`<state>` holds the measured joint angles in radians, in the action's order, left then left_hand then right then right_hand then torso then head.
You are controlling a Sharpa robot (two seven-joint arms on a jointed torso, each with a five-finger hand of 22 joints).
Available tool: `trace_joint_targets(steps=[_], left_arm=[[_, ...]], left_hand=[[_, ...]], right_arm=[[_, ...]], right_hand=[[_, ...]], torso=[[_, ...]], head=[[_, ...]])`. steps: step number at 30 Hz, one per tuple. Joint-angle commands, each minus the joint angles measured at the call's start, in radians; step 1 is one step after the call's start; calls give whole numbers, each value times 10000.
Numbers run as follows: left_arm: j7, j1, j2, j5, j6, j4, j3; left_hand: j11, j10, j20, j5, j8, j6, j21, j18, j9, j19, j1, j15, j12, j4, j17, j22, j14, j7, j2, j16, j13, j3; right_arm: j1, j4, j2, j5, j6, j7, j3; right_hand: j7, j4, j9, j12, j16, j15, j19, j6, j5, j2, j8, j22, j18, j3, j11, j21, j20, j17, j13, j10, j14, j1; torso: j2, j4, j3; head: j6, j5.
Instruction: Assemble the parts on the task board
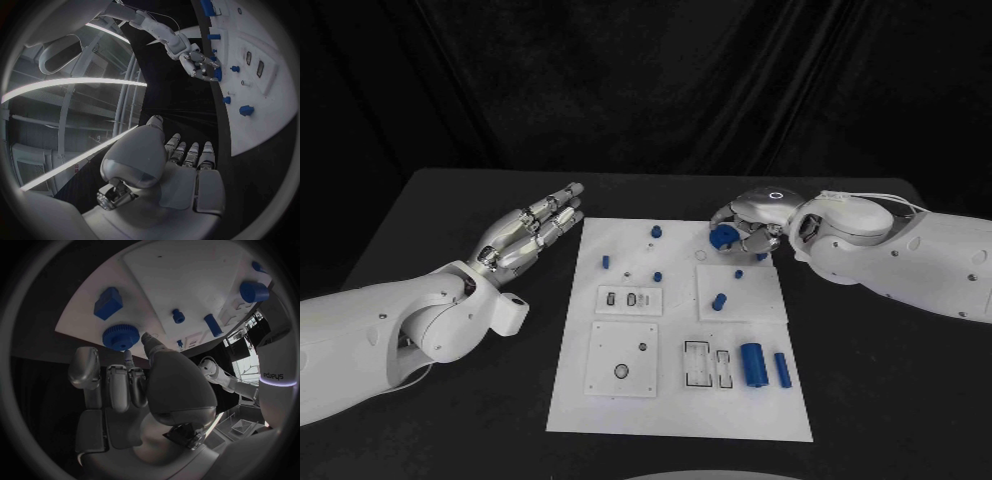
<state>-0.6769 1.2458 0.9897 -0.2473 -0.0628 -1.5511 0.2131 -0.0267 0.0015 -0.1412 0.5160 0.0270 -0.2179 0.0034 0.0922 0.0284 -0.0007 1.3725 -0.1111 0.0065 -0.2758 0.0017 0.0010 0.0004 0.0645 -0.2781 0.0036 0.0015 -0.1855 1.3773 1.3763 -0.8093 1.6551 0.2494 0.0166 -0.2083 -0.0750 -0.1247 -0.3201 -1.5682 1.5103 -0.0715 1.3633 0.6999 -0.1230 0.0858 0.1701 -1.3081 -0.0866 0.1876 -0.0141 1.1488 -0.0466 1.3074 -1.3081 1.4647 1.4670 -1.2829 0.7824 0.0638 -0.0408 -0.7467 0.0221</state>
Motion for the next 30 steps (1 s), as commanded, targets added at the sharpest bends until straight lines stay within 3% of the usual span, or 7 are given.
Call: trace_joint_targets(steps=[1,6,10,17,24,30], left_arm=[[-1704,12,-4,-7,137,-9,-8],[-1688,12,-18,-7,153,12,-8],[-1682,12,-32,-7,168,20,-8],[-1667,11,-38,-7,185,37,-8],[-1666,11,-67,-7,206,49,-8],[-1661,10,-69,-7,221,50,-8]], left_hand=[[-68,-15,-60,54,16,53,-34,56,6,7,122,-81,-65,11,-17,-10,-4,21,-3,-36,-15,55],[-74,-15,-75,62,15,63,-34,59,5,7,131,-93,-65,22,-17,-10,-4,25,-3,-36,-15,66],[-76,-15,-82,67,15,64,-34,61,5,7,137,-99,-65,29,-17,-10,-4,26,-3,-36,-15,73],[-82,-15,-103,84,15,70,-34,66,5,7,163,-113,-65,58,-17,-10,-4,31,-3,-36,-15,100],[-84,-15,-113,97,15,70,-34,70,6,7,179,-120,-65,76,-17,-10,-4,33,-2,-36,-15,116],[-87,-15,-123,111,15,80,-34,74,5,7,198,-126,-65,99,-17,-10,-4,34,-3,-36,-15,137]], right_arm=[[93,124,-99,99,348,-65,11],[168,223,-247,99,472,-83,11],[185,242,-322,99,334,-158,11],[194,251,-435,99,26,-305,11],[188,77,-333,99,-367,-494,10],[184,-63,-211,99,-317,-473,10]], right_hand=[[-12,-189,83,-26,-15,50,-7,-17,103,14,-58,-577,-82,-63,39,-63,0,2036,-2627,1061,779,119],[-58,-485,181,-26,57,66,83,304,69,-25,-20,-657,-57,-181,68,16,-8,2111,-2627,1061,817,248],[-157,-541,242,-26,96,119,135,631,-386,-47,31,-710,-42,-176,143,43,-44,2153,-2627,1061,838,124],[-176,-570,398,-26,291,136,296,805,-1204,-88,-67,-888,9,-131,160,276,-69,2341,-2627,1061,919,-12],[-216,-607,459,-26,338,151,331,773,-1173,-64,-138,-932,21,-164,187,326,-75,2386,-2627,1061,938,40],[-235,-633,583,-26,404,166,394,620,-1086,-76,-295,-1004,42,-180,205,428,-87,2447,-2627,1061,964,62]], torso=[[-4,4,2],[1,-6,8],[1,-1,9],[2,-1,14],[4,8,8],[4,10,10]], head=[[-16,2],[-4,0],[8,12],[7,26],[14,66],[13,49]])
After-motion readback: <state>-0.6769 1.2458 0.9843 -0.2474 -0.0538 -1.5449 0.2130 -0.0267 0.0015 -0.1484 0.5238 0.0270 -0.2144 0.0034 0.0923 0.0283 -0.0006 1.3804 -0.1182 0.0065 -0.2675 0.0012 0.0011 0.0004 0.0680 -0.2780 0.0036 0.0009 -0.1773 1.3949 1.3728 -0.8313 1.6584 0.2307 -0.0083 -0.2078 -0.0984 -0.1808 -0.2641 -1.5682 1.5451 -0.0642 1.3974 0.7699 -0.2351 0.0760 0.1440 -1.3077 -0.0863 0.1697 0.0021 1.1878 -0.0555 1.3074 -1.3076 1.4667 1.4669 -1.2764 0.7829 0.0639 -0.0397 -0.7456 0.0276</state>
